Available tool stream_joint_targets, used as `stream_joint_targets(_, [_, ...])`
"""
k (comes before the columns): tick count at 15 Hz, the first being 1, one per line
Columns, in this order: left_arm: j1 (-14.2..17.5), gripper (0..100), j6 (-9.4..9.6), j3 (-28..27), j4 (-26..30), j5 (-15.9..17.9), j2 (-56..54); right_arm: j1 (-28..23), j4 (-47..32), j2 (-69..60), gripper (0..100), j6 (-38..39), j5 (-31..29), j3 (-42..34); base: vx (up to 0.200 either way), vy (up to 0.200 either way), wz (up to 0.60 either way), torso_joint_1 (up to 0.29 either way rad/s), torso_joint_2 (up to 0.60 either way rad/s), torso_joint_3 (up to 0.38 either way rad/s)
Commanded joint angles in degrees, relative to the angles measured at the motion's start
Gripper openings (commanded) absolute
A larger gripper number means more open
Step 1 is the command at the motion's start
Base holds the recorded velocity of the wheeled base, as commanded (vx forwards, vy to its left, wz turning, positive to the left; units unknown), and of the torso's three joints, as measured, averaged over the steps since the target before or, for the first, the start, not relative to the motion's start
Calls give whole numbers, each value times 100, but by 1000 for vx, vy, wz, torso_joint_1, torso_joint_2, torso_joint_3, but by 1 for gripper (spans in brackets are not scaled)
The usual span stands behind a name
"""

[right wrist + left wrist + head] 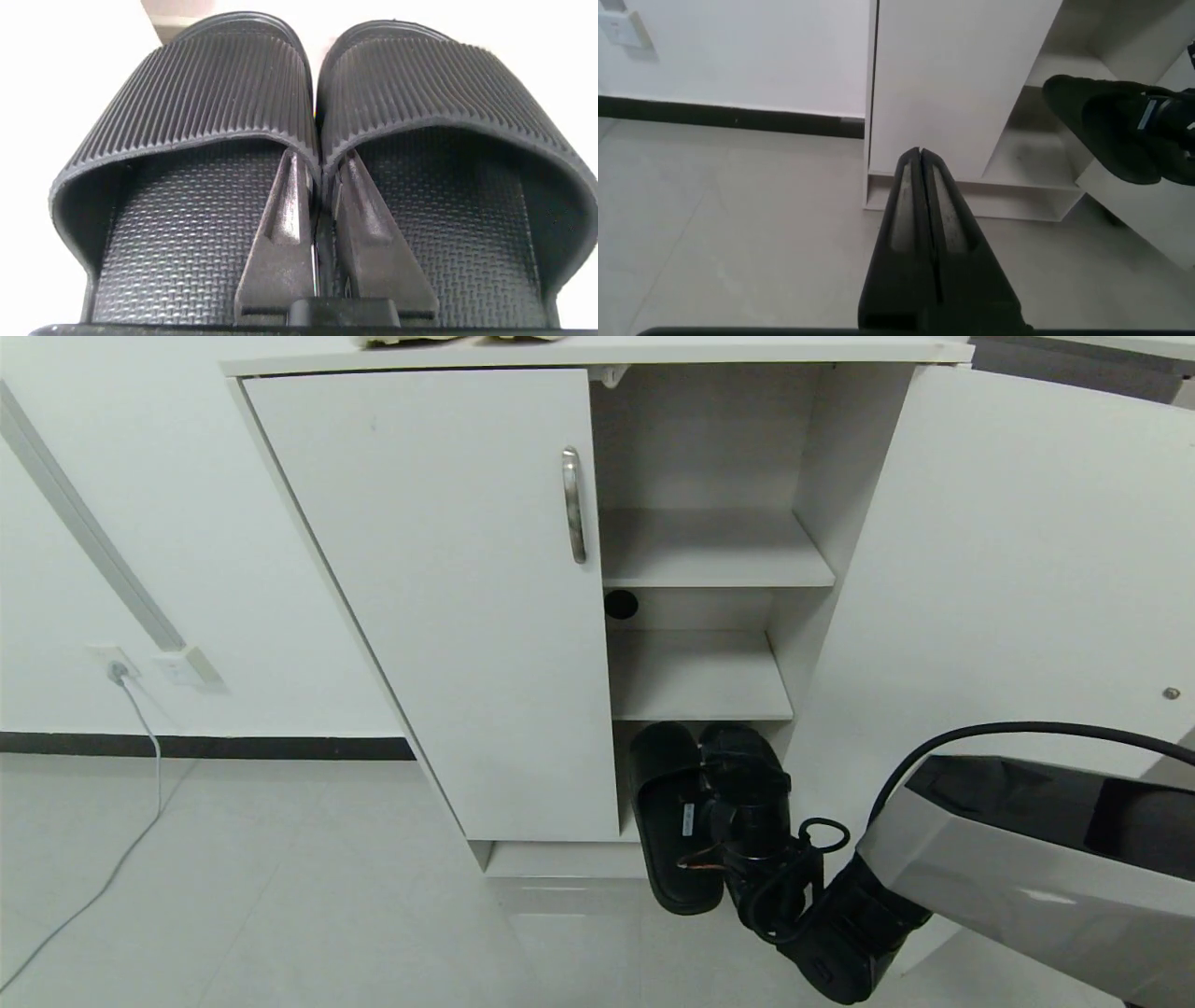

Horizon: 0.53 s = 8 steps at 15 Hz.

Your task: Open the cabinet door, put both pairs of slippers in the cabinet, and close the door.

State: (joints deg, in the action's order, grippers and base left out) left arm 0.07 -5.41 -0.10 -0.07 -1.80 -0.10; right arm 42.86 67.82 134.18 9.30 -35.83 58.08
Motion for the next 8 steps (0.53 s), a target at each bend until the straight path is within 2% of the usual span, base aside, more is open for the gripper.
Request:
stream_joint_targets(1, [1,0,-4,1,-1,-4,10,3,135,-24,0,-130,-12,-24,0,0,0,12,-2,-203])
stream_joint_targets(3, [1,0,-4,1,-1,-13,10,-15,443,55,0,-376,-12,-68,0,0,0,2,0,-100])
stream_joint_targets(8, [1,0,5,1,-1,-22,10,-103,592,82,0,-438,-73,63,0,0,0,0,0,0])
